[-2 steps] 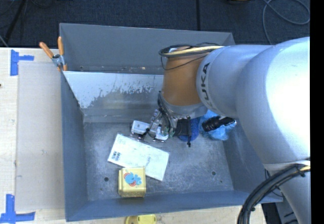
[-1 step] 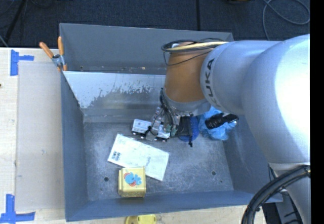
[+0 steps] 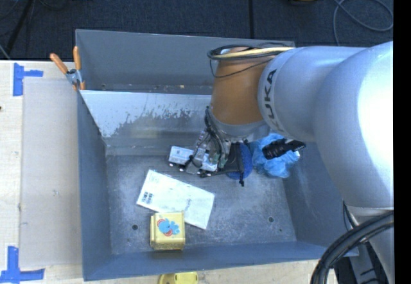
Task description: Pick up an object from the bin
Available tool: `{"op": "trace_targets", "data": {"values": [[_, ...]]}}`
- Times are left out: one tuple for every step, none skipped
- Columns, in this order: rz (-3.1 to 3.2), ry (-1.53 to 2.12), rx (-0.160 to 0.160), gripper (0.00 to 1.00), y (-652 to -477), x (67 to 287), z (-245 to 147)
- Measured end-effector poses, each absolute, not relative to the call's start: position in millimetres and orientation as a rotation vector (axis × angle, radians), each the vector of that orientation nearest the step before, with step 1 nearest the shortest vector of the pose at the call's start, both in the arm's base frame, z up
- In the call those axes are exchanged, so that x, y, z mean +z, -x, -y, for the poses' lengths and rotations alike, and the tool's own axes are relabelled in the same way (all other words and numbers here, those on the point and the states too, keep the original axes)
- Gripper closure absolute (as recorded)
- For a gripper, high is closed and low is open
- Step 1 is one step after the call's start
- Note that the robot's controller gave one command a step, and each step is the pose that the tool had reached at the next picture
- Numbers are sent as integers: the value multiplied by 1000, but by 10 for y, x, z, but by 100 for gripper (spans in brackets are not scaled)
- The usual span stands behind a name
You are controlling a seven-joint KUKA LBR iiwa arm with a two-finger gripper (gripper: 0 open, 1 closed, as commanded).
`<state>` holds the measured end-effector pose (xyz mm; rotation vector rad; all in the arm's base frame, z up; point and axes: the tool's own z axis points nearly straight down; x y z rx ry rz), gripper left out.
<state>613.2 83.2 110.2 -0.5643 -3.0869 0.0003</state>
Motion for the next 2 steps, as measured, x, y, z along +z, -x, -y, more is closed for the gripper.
{"op": "trace_targets", "data": {"values": [[3085, 562, 1, 100, -6116, 1296, -830], [3090, 563, -2, 100, -6131, 1433, -832]]}}
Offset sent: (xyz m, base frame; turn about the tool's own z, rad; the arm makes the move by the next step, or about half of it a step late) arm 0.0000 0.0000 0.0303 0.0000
